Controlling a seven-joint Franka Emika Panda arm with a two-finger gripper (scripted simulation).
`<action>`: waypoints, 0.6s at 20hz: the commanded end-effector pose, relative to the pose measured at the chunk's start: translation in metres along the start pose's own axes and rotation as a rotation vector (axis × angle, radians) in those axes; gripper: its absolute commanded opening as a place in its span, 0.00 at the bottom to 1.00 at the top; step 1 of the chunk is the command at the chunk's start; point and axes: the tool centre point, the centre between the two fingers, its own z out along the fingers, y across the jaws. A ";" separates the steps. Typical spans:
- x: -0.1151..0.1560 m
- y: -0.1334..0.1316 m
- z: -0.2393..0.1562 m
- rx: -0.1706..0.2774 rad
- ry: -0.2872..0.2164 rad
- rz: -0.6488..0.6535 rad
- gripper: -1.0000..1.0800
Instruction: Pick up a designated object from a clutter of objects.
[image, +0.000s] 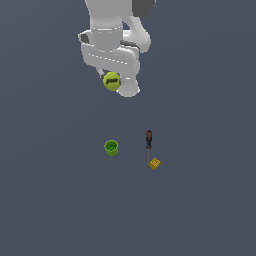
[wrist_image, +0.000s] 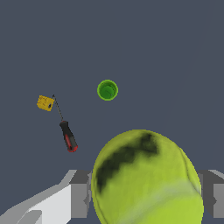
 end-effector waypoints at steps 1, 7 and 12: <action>0.004 0.005 -0.017 0.000 0.000 0.000 0.00; 0.011 0.013 -0.043 -0.001 0.001 0.000 0.00; 0.013 0.015 -0.051 -0.002 0.001 -0.001 0.00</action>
